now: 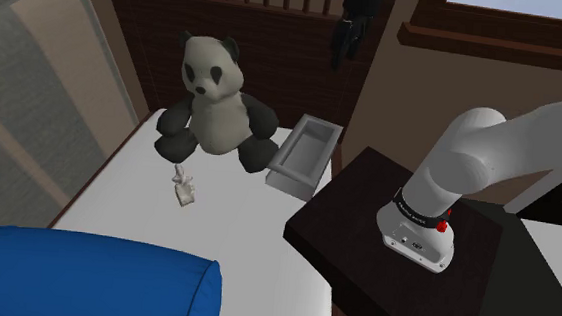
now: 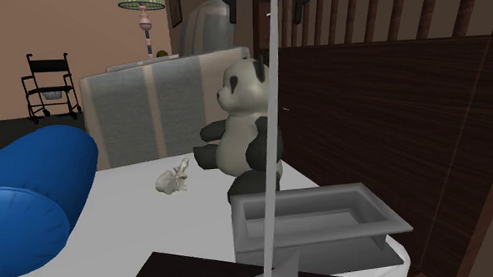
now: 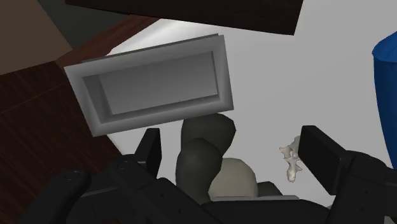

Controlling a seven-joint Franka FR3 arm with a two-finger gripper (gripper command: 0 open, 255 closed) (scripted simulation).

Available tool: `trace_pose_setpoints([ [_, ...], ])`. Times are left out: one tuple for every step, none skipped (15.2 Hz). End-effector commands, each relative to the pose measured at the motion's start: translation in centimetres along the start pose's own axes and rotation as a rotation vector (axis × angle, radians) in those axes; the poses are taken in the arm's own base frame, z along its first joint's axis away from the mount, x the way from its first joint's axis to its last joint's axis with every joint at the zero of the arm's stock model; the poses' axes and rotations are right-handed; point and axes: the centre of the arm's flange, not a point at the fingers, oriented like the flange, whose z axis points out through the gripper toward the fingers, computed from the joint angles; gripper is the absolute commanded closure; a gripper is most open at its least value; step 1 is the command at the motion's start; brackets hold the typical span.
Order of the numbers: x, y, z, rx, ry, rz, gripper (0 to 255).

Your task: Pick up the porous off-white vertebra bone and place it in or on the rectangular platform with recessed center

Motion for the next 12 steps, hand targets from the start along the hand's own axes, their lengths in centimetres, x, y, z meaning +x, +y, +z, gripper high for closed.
trace_pose_setpoints([
  [0.0, 0.0, 0.0, 0.0, 0.0, 0.0, 0],
  [0.8, -0.7, 0.9, 0.002, -0.006, 0.008, 0],
  [1.5, -1.4, 1.7, 0.003, -0.011, 0.017, 0],
  [2.3, -2.1, 2.6, 0.005, -0.017, 0.025, 0],
  [3.0, -2.8, 3.5, 0.007, -0.022, 0.033, 0],
  [3.8, -3.5, 4.4, 0.008, -0.028, 0.042, 0],
  [4.5, -4.2, 5.3, 0.01, -0.034, 0.05, 0],
  [5.3, -4.8, 6.2, 0.012, -0.039, 0.058, 0],
  [6.1, -5.5, 7.1, 0.013, -0.045, 0.067, 0],
  [6.8, -6.2, 8.0, 0.015, -0.05, 0.075, 0],
  [7.6, -6.8, 8.9, 0.017, -0.056, 0.083, 0],
  [8.3, -7.5, 9.8, 0.018, -0.062, 0.091, 0],
])
